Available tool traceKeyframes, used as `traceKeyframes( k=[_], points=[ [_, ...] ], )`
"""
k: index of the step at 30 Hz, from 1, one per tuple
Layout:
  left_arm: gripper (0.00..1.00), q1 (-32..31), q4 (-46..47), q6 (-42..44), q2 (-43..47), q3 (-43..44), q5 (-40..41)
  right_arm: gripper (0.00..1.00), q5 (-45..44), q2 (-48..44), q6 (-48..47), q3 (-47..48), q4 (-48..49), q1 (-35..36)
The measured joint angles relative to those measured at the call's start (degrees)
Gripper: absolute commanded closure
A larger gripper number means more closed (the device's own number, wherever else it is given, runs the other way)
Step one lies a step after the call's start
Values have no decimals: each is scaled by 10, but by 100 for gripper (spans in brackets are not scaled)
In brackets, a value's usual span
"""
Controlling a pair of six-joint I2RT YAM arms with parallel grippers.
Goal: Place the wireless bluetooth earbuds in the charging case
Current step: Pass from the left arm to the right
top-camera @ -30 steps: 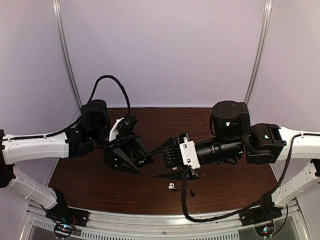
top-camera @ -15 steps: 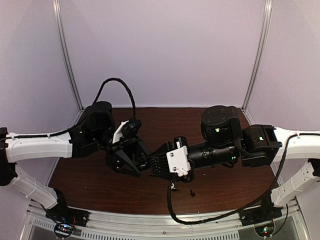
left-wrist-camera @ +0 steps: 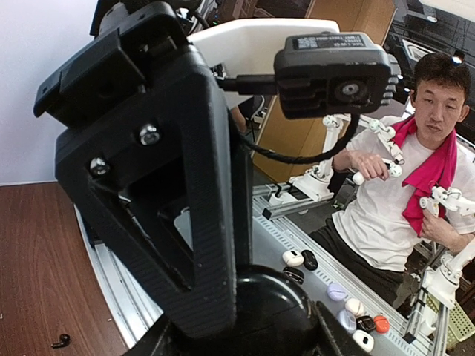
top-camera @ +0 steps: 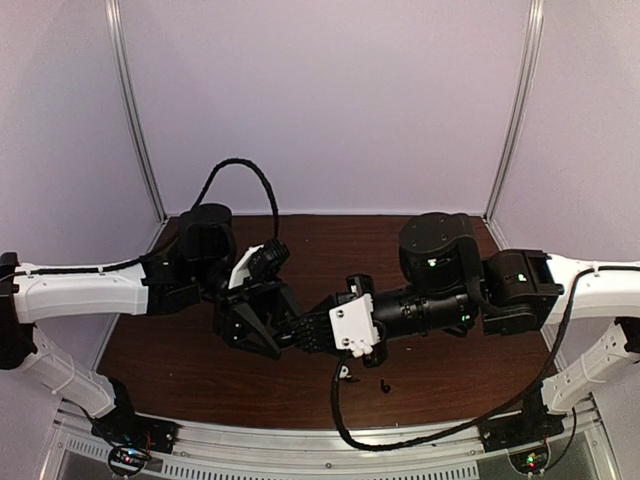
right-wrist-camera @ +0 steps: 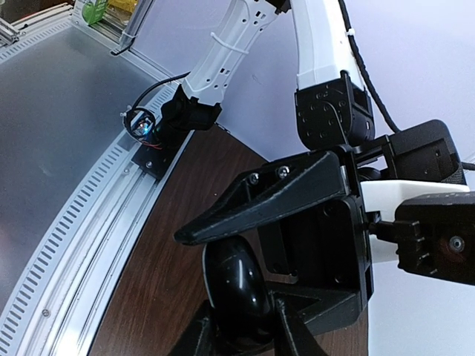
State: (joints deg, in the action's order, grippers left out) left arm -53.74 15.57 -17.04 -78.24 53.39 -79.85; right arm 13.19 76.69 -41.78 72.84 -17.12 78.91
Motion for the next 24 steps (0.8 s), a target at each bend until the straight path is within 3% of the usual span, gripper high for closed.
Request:
traceKeyframes(
  k=[4,8,17,24],
  points=[
    [75,-1,-8,0,-6,6,-6,74,0,0,0,0,-1,2],
    [69,-2,-12,0,-10,8,-14,82,0,0,0,0,-5,4],
    [34,-6,-89,55,-4,25,2,89,-4,-2,4,0,-14,8],
    [19,26,-150,141,53,29,108,90,-23,-8,60,0,-14,1]
  ],
)
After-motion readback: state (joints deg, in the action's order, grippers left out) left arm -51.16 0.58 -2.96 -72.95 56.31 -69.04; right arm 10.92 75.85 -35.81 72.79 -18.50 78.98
